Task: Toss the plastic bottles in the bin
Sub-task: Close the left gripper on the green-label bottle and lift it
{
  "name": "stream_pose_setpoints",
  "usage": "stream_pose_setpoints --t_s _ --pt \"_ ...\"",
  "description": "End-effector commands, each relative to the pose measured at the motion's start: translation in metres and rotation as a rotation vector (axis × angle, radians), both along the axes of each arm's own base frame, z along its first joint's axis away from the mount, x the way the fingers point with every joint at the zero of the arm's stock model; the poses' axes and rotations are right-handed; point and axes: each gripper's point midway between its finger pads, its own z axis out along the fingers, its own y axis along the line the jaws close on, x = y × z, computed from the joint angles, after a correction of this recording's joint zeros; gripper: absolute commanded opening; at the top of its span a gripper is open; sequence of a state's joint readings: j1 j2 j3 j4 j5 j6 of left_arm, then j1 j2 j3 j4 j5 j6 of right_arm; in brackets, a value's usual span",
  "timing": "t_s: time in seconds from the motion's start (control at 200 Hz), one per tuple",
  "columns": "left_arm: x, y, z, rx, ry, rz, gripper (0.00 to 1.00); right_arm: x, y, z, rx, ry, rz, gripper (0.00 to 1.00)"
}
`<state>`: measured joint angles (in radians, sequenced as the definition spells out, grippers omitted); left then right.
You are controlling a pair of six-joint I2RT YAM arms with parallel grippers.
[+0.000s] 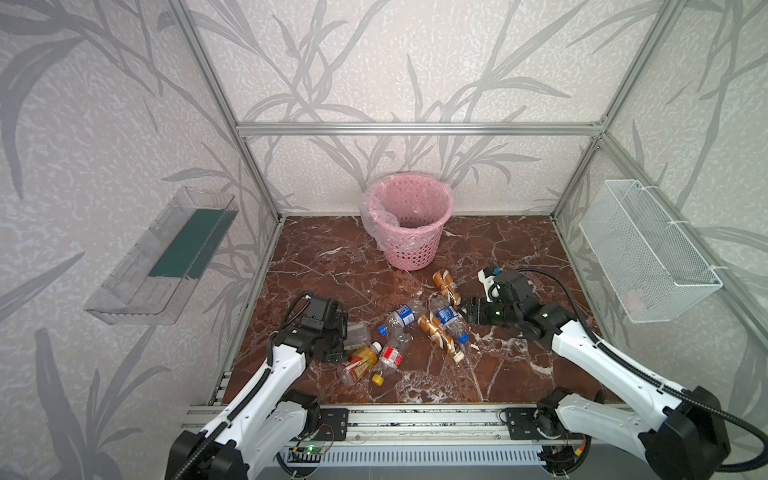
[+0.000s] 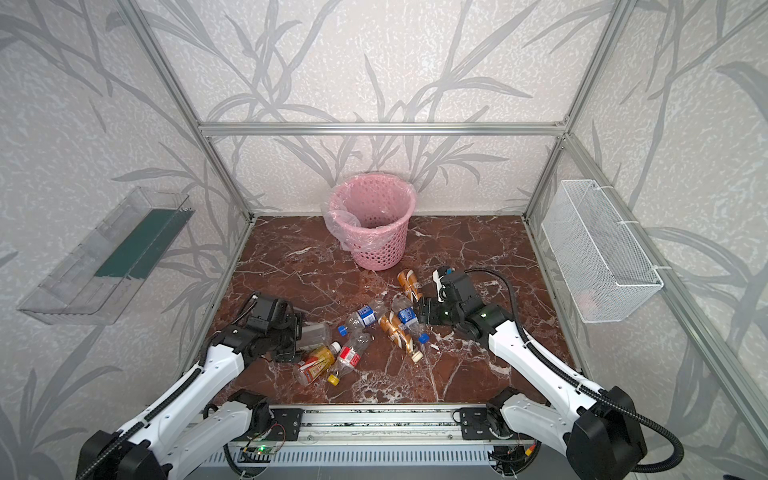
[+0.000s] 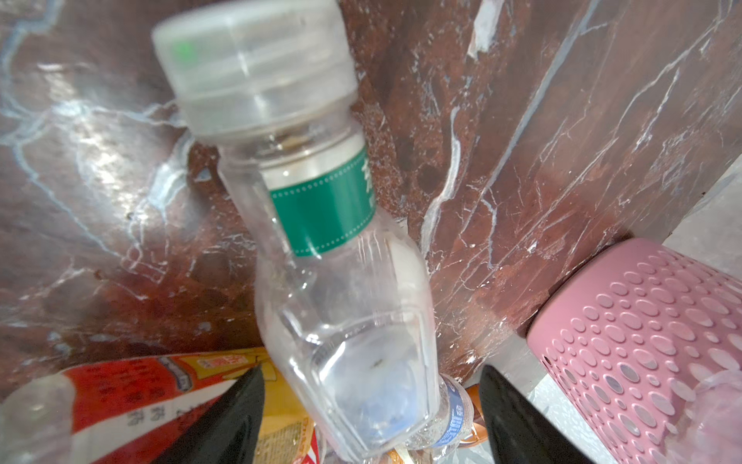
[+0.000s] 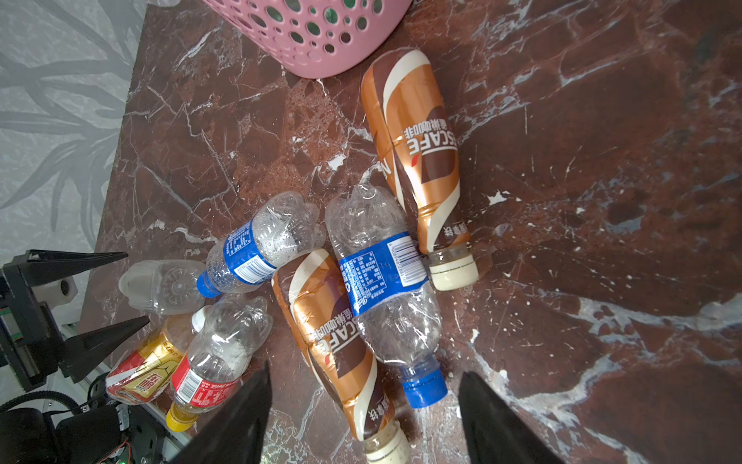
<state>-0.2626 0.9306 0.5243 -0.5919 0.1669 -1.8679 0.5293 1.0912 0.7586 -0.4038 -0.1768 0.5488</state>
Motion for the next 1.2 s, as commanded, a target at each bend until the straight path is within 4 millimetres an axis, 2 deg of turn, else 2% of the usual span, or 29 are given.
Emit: stream_pose_setpoints --t_s 0.0,0.37,0.71,0.955,1.194 --pt "0.000 0.004 -0.009 0.004 0.024 0.052 0.82 0.001 0.000 -0.001 -0.004 -0.016 0.005 0.74" --pt "0.004 0.011 -0.017 0.057 0.031 0.047 0.74 -0.001 -0.001 -0.003 -0.005 -0.014 0.005 0.73" --pt "0.003 0.009 -0.031 0.062 0.063 0.029 0.66 -0.001 -0.002 -0.004 -0.006 -0.016 0.004 0.73" --pt "0.003 0.010 -0.032 0.081 0.070 0.006 0.54 -0.002 -0.002 -0.004 -0.008 -0.016 0.002 0.73" --pt "0.005 0.013 -0.030 0.116 0.063 -0.038 0.51 -0.001 -0.002 -0.003 -0.007 -0.018 0.003 0.73"
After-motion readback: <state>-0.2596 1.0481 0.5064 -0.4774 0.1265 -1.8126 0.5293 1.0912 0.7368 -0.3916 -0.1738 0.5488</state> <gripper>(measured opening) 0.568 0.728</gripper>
